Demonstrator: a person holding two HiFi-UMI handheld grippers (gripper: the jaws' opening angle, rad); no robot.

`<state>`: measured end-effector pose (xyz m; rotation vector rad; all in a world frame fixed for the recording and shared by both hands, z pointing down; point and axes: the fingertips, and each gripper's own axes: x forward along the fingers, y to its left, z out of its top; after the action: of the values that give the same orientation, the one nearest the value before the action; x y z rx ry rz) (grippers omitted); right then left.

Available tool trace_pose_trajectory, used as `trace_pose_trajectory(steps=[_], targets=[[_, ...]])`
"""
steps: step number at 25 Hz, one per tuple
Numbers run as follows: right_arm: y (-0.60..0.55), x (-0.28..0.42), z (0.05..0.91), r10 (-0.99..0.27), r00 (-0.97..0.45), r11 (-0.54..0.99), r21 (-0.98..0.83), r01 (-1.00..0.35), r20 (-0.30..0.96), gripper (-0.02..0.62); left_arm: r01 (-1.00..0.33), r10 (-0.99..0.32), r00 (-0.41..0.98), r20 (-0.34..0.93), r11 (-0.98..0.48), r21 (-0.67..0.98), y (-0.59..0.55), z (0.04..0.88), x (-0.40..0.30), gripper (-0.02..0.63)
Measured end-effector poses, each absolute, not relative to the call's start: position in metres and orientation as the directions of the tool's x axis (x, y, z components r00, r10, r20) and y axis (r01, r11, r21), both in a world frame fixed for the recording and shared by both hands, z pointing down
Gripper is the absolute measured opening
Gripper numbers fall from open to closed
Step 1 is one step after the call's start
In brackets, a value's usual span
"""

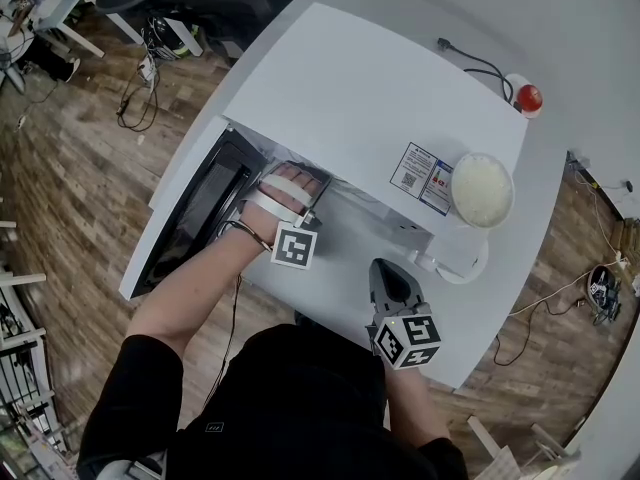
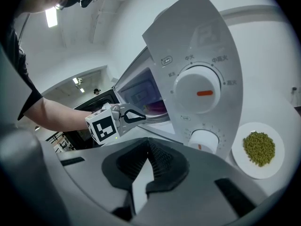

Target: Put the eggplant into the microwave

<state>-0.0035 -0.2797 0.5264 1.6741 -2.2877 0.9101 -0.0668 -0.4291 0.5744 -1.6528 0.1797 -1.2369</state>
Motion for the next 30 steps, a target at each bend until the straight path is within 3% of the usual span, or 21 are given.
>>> trace_pose_trajectory(steps=[5, 9, 14, 19, 30], targets=[[-0.278, -0.004, 0.523, -0.81, -0.355, 0.189, -0.365, -0.911, 0.467, 0.015, 0.373, -0.55, 0.458, 0.698, -0.594, -0.713, -0.415, 0.587, -0.066, 0.025], [-0.271, -0.009, 0.514, -0.817, -0.352, 0.199, -0.351, -0.915, 0.456, 0.015, 0.327, -0.583, 0.455, 0.673, -0.594, -0.735, -0.409, 0.575, -0.074, 0.025], [-0.247, -0.028, 0.5, -0.828, -0.355, 0.221, -0.33, -0.918, 0.433, 0.015, 0.149, -0.659, 0.483, 0.577, -0.587, -0.796, -0.391, 0.537, -0.087, 0.025], [-0.214, -0.053, 0.479, -0.839, -0.355, 0.237, -0.31, -0.921, 0.412, 0.015, -0.043, -0.618, 0.519, 0.59, -0.709, -0.704, -0.347, 0.512, -0.11, 0.025], [-0.138, -0.079, 0.428, -0.846, -0.334, 0.222, -0.294, -0.929, 0.415, 0.015, -0.275, -0.552, 0.656, 0.515, -0.81, -0.518, -0.239, 0.438, -0.144, 0.025]])
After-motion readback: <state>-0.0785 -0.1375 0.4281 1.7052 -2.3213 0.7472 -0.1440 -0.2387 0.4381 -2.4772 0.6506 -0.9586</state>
